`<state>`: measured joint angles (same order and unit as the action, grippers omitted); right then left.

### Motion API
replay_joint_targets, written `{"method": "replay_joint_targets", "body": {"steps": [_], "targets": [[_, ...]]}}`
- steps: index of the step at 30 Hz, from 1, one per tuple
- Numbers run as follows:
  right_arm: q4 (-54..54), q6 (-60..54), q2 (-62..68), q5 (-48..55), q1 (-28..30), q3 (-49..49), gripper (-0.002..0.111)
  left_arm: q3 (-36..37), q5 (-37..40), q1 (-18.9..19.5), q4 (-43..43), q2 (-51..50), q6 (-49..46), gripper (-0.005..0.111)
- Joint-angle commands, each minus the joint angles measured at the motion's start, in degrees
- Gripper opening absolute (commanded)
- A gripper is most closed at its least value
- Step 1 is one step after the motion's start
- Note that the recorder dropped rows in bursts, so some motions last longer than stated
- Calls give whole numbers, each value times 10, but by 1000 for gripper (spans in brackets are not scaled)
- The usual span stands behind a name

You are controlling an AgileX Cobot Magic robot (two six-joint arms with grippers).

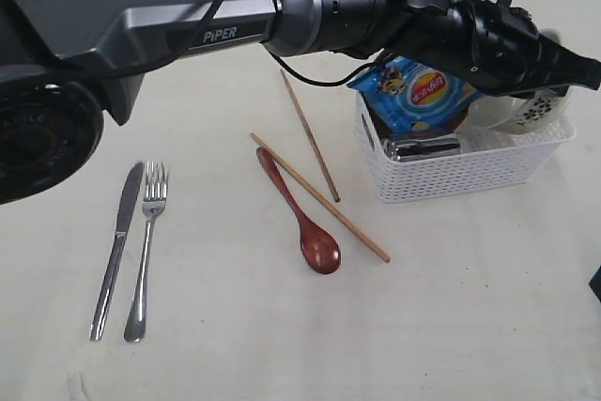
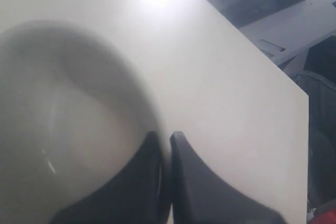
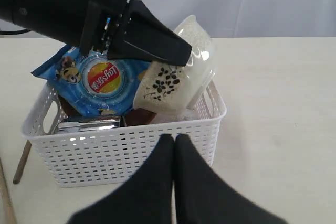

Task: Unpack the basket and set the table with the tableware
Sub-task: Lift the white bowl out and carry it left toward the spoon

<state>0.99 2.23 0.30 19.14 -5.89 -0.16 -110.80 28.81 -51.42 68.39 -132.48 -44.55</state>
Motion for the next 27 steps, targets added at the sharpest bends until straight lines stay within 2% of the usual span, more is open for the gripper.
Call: {"method": "replay_joint_targets", "body": {"steps": [1,15,18,21,24,27], "targets": [[3,2,-3,-6,3,2,0,-5,-3,-2,15,26,-8,1],[3,2,-3,-6,3,2,0,-44,-5,3,10,61,-17,1],[3,2,-3,-6,3,2,0,-45,3,9,7,68,-17,1],[3,1,-3,-6,3,2,0,-45,42,21,-5,75,-17,1],[3,1,-3,-6,3,2,0,-45,77,29,-65,89,0,0],[3,1,-3,-6,3,2,0,-45,93,29,-206,115,74,0]]}}
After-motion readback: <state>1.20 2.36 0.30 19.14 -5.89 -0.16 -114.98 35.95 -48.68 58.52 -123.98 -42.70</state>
